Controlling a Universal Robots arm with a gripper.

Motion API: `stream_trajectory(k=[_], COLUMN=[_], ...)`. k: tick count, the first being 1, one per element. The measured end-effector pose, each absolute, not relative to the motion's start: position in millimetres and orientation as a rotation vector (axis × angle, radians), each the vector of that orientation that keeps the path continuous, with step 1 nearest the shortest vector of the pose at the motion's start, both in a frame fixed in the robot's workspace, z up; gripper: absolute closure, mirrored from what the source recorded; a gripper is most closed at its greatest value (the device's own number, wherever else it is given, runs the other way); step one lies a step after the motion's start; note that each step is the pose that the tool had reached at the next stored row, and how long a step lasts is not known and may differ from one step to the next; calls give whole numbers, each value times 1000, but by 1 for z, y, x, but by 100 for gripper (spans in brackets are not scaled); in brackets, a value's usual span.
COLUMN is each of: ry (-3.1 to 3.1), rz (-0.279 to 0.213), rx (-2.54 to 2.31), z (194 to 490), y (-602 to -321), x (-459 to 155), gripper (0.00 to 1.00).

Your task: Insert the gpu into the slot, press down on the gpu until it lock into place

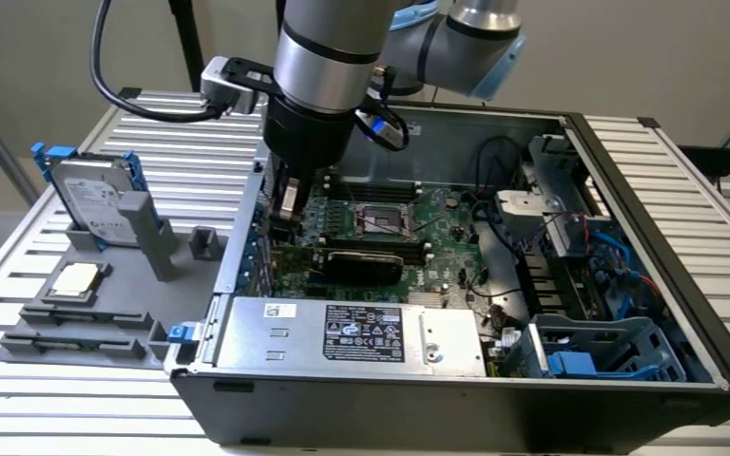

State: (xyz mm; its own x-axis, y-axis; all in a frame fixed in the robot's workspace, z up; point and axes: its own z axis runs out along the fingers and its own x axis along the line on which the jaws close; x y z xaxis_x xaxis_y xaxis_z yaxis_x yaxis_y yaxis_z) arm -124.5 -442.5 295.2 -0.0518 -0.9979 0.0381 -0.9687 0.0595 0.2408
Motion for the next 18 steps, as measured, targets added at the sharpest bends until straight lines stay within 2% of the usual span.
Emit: stream_trajectory(k=[18], ry=[-2136], rz=[-230], rx=[2009], z=[295], y=[-436], x=[-125], gripper=[89])
